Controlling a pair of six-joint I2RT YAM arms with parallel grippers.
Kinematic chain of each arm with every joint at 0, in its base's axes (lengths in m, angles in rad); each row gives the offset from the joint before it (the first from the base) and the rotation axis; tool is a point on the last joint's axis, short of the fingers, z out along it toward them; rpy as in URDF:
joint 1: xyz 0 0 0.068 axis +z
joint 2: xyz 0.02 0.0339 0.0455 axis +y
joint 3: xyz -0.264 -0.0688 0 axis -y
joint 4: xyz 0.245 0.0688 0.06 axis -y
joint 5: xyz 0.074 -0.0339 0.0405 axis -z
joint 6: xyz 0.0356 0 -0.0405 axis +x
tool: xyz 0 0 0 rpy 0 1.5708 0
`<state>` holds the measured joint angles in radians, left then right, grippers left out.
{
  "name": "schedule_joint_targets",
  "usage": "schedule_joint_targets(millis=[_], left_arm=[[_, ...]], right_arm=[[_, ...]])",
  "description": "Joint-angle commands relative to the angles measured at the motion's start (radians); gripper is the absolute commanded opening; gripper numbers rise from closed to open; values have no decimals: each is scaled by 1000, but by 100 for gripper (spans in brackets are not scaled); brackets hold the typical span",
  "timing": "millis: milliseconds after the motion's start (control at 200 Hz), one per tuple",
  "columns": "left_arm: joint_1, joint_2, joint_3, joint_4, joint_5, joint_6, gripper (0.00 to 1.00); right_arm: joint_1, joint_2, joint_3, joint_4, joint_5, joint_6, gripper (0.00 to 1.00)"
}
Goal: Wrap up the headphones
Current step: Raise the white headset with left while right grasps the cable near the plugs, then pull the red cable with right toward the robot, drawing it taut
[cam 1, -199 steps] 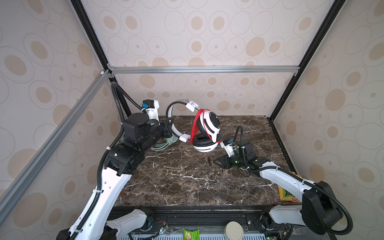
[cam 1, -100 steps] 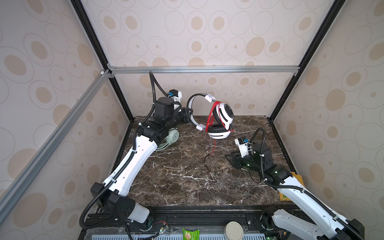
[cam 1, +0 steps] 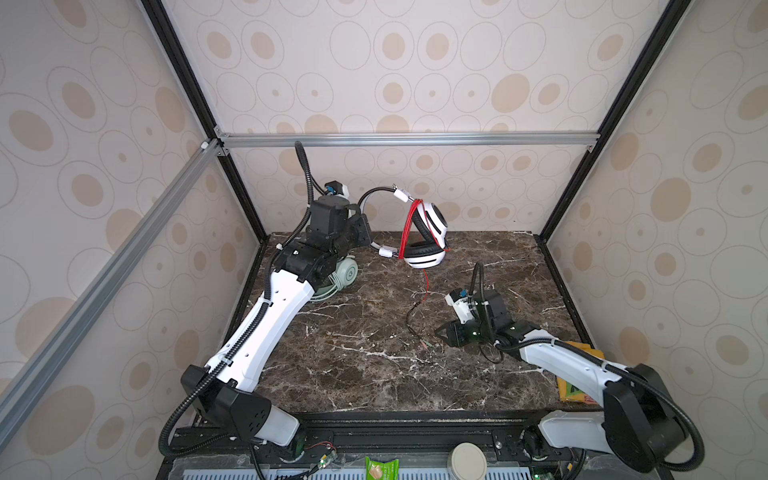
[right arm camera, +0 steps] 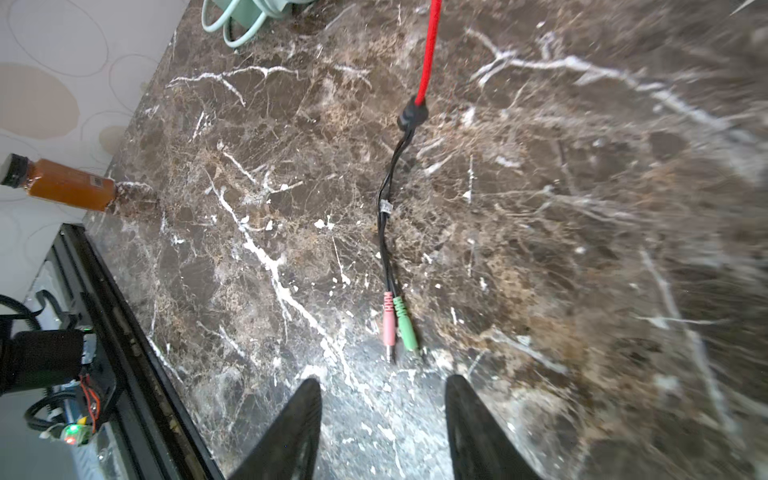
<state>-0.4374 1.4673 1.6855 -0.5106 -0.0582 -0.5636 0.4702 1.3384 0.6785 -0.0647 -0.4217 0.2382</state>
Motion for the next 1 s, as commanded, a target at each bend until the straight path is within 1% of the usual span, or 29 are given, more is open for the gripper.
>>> schedule_joint_targets(millis=[0,45,115,205,420,605,680,750,795,900,940,995], left_arm=[[14,-60,27,23,-60,-19,0],[16,-64,25,21,-59,-19,0],[18,-65,28,17,-54,-16,0],[20,-63,34,14,-48,-16,0],[22,-62,45,12,-40,-14,0],[27,-60,59,1,-35,-9,0],[28,-60,60,-2,-34,-8,0],[30,-61,61,-3,-34,-9,0],[29,-62,59,-2,-32,-8,0],[34,-59,60,-3,-28,-12,0],[36,-58,63,-2,-22,-13,0],[38,-57,62,-1,-18,-16,0]], right_arm=[[4,79,-27,214,-98,61,52],[6,128,-14,253,-110,72,52],[9,209,33,261,-151,75,52],[21,284,66,299,-146,80,51],[26,413,115,476,-169,108,52],[40,493,191,516,-170,97,53],[53,512,208,535,-165,110,53],[64,532,207,592,-146,160,53],[68,550,196,655,-119,237,53],[81,592,122,920,-47,417,52],[91,606,113,970,-17,453,52],[104,625,115,995,12,479,53]])
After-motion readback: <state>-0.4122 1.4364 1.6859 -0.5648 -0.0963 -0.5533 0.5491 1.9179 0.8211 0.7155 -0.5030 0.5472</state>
